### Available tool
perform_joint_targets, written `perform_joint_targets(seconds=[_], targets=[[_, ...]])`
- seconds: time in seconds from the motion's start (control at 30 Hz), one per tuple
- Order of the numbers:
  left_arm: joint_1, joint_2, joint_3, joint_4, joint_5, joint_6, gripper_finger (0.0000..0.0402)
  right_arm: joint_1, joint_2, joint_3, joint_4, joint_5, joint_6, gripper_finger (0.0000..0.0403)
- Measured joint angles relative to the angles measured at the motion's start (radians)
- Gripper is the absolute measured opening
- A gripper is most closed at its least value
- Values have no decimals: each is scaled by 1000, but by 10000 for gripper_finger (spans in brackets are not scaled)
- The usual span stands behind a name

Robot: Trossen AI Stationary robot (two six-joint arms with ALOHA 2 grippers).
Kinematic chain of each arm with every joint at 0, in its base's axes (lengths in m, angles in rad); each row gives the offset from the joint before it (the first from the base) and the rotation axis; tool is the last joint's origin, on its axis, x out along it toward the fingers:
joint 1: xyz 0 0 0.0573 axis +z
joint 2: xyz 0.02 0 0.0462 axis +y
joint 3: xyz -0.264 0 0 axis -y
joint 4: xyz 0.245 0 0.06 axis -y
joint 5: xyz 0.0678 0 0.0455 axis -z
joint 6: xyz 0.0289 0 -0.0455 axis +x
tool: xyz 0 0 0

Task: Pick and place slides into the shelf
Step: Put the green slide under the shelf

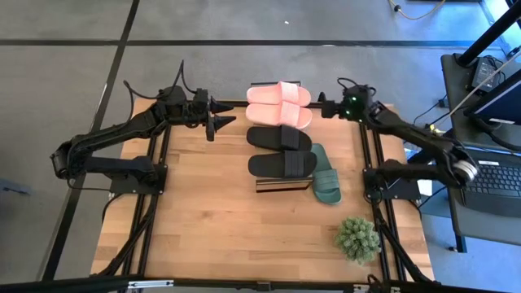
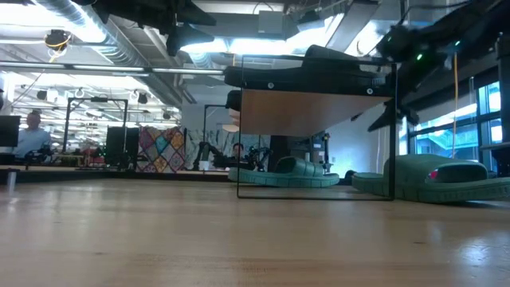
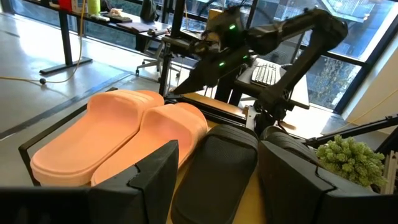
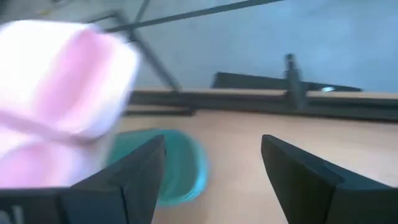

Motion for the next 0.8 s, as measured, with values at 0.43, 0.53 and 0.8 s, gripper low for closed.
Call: perform_joint_targets(seconds=[0.43,0.53,0.8], targets=[[0,0,0,1,7,0,212,189,-427,16,-398,-183,435,266],[-3,1,0,0,8,0,212,285,-499,65,-541,-125,541,266],[-9,1,0,-10,9,0,212,589,-509,257,-657,166,692,266]])
